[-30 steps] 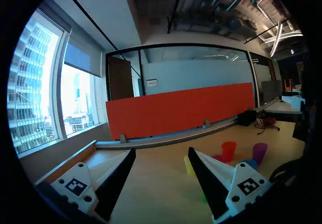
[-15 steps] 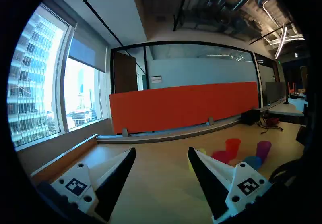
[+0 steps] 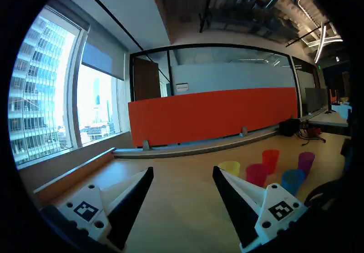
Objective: Pour water
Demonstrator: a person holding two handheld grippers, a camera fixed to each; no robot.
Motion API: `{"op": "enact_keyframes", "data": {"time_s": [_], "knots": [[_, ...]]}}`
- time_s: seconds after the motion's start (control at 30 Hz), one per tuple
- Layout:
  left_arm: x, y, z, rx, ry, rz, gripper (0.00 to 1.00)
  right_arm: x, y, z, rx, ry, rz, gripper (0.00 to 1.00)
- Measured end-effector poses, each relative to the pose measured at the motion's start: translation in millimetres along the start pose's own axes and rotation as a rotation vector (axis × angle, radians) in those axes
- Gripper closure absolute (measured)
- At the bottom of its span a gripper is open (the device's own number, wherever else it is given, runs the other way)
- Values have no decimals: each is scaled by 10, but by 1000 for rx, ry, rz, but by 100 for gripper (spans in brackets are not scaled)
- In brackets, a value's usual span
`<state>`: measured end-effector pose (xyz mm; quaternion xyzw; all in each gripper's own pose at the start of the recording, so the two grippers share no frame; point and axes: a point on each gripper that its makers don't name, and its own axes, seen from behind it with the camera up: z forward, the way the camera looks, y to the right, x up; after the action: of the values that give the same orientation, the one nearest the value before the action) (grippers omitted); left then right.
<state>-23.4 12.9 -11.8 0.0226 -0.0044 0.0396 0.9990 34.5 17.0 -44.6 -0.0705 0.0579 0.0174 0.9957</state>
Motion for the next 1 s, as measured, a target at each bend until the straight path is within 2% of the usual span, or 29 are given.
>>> {"op": "enact_keyframes", "data": {"time_s": [0.4,0.6,1.0], "knots": [[-251,3,34,19,-7,-8,4,-11,4,41,-11,-11,3,0],[-342,52,62,9,1,-15,3,-30,-56,35,-4,-11,-10,0],[-469,40,129,4,5,-43,4,-94,-24,11,-4,-18,-26,0]]}}
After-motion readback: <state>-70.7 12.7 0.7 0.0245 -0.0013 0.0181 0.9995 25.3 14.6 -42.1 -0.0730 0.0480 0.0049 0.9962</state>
